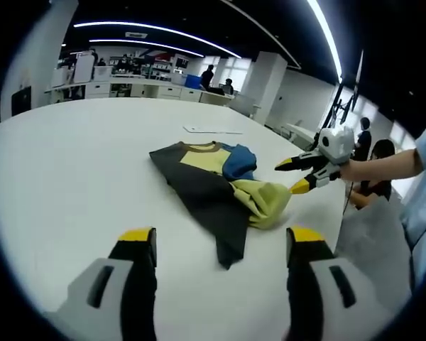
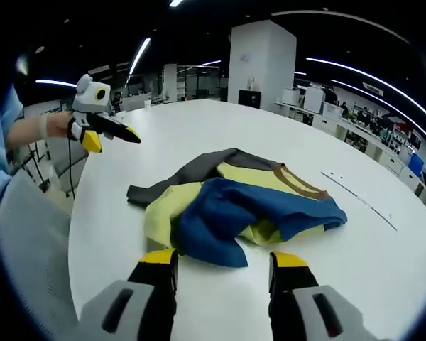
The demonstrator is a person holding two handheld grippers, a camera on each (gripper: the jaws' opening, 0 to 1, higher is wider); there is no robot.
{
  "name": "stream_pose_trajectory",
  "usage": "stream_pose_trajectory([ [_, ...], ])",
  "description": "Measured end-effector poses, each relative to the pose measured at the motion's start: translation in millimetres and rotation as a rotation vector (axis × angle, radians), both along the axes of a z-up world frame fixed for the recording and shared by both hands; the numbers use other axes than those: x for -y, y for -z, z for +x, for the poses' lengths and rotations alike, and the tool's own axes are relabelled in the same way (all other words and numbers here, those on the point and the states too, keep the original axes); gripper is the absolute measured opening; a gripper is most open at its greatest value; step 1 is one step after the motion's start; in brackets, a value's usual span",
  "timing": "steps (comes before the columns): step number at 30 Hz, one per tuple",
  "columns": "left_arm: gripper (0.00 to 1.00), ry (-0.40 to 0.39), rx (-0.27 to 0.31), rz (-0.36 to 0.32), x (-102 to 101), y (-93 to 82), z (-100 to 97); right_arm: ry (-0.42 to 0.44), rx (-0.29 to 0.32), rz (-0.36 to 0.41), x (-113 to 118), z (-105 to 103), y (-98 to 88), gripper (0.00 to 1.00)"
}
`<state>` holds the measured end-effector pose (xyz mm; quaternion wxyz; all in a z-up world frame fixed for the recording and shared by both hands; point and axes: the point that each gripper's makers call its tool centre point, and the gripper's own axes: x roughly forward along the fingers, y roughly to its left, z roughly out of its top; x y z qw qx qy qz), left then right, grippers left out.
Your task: Fold the garment on the visible template until the final outline fits inside the template.
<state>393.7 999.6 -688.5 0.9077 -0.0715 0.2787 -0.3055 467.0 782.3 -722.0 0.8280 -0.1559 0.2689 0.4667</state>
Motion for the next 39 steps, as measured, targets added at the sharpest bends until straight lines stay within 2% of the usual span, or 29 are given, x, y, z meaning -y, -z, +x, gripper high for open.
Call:
stream_pose_trajectory([
  [4,0.71,0.0,-0.001,-0.002,0.2,0.2,-0.5,0.055,-0.02,0.028,2.5,8.9,-0.8,0.43],
  [11,0.71,-0.002,-0.003,0.001,-2.1,0.5,-1.1,0.132,-0.078,-0.019,7.7,27.7,23.2,0.35],
  [15,0.71,-0.007,-0.005,0.003,-4.4,0.8,-2.0,0.163,-0.097,-0.024,7.1,34.9,28.1,0.28],
  [19,0.71,-0.013,-0.01,0.001,-6.1,2.3,-3.0,0.138,-0.12,-0.055,2.2,32.4,35.5,0.24],
  [31,0.71,-0.018,-0.018,-0.001,-7.6,5.2,-4.4,0.085,-0.14,-0.123,-6.1,23.3,51.9,0.15],
  [39,0.71,-0.022,-0.019,-0.002,-9.0,5.4,-5.0,0.072,-0.139,-0.143,-7.8,21.1,53.2,0.03],
])
